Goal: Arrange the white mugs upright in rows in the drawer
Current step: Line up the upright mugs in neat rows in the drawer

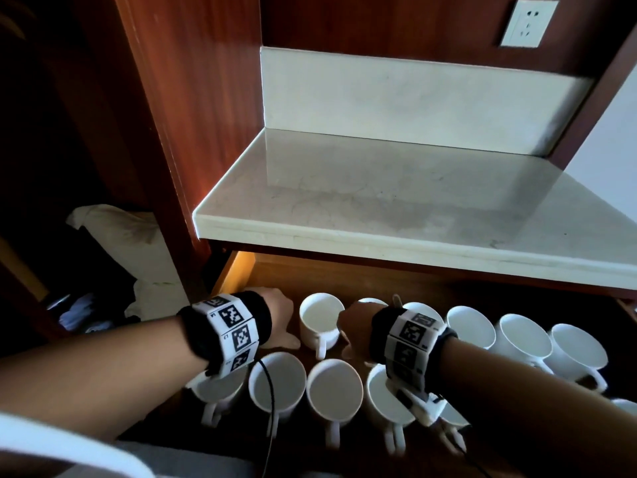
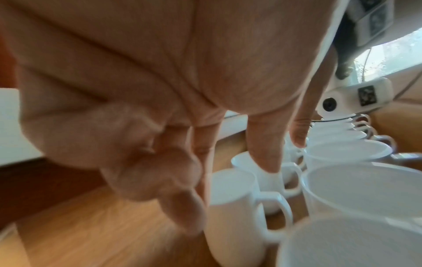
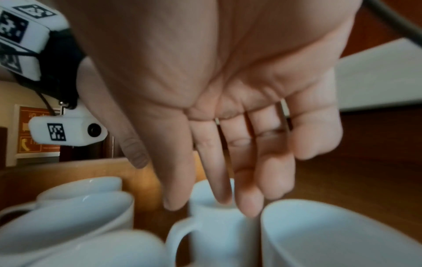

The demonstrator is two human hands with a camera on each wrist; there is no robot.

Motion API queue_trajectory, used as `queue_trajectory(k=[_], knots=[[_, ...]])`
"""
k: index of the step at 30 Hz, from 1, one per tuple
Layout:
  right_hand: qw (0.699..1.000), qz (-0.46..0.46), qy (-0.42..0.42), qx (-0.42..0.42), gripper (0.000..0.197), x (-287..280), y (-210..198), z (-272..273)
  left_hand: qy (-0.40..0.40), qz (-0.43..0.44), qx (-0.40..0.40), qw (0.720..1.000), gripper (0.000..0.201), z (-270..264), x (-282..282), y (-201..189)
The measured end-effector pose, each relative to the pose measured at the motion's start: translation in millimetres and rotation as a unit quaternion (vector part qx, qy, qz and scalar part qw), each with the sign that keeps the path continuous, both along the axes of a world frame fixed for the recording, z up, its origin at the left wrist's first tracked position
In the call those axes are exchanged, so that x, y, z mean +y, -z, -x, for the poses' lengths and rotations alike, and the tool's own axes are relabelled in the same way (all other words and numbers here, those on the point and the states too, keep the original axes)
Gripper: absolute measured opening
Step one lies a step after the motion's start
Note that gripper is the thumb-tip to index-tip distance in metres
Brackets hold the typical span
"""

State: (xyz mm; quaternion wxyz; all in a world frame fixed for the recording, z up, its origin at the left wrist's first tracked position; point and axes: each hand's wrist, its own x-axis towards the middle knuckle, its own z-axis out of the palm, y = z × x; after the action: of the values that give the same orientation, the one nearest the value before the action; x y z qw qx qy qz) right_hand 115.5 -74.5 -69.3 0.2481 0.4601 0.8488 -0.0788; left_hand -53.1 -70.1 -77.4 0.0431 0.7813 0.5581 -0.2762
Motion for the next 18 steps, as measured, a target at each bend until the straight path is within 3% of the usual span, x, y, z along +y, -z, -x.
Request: queue_trajectory(k=[7,13,18], knots=[[0.992,-0.094,0.055,0.066,0.035,5.7,-52.3,-32.0,-0.063,-0.146,-0.118,0.98,0.06,-30.2,9.0,-52.9],[0.974,-0.145,0.105,0.137,0.038,-8.9,-93.8,-71.9,-0.119,-0.18,-0.232,0.948,0.067,-70.0,0.3,-82.3],[0.967,-0.145,0.115,0.175,0.037,-59.0,-100.5,-110.8,-0.104,-0.152,-0.261,0.948,0.071,-105.9,-46.8,-91.1]])
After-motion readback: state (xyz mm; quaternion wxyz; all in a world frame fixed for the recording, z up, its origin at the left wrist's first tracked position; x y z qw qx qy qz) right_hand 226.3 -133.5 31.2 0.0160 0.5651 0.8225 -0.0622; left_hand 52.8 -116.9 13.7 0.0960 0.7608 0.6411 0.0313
